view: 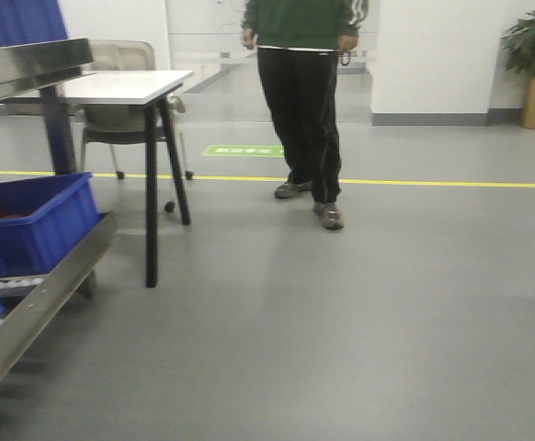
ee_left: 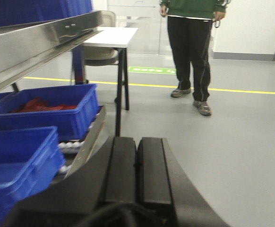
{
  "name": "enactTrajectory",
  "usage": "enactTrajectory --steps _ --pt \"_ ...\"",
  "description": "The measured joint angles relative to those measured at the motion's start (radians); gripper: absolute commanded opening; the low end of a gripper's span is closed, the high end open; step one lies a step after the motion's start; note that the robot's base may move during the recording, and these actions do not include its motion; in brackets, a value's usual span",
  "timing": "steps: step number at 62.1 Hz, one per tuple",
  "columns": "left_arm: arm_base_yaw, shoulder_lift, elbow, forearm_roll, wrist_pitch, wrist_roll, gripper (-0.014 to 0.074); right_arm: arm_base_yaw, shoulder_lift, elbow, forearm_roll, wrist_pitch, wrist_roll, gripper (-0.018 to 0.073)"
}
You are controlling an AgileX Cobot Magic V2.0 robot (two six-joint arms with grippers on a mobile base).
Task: Grab orange capacitor from left shelf to right conveyor
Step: 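Drive the base to the conveyor while holding the cylinder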
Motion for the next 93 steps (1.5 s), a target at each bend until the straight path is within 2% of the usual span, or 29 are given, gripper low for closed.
enactTrajectory --steps 93 --pt "0.0 0.0 0.0 0.0 0.0 0.0 -0.0125 0.0 0.0 0.0 0.0 0.001 0.0 0.0052"
